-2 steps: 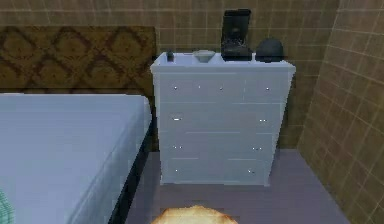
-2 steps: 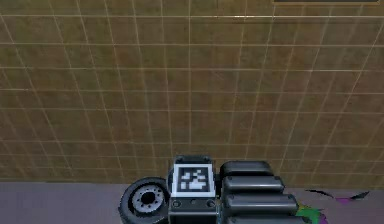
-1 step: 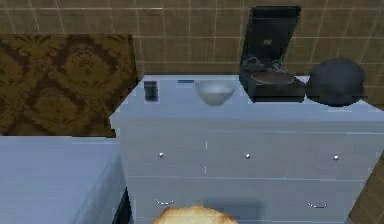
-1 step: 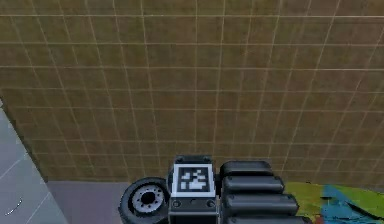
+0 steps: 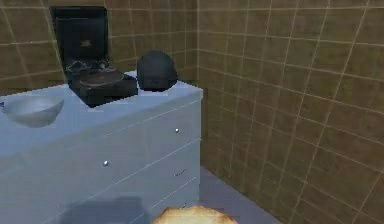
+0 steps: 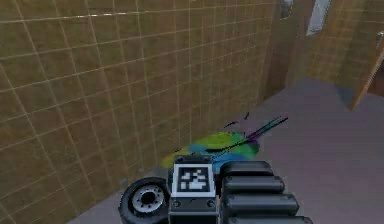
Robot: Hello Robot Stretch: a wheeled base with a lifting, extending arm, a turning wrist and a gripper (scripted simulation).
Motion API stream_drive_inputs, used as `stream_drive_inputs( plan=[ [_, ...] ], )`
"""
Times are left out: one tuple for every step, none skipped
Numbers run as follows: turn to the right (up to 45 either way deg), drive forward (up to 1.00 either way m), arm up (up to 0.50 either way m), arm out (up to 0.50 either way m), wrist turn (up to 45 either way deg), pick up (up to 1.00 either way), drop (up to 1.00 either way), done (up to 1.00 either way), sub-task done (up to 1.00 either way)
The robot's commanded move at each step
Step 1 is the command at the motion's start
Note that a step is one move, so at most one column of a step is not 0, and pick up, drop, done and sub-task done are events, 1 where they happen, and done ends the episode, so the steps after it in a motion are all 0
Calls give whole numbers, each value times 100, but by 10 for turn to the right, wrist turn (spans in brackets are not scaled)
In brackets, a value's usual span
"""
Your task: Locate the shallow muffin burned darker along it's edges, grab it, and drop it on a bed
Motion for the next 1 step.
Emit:
stream_drive_inputs(
  plan=[
    [450, 0, 0, 0, 0, 0, 0, 0, 0]
  ],
)
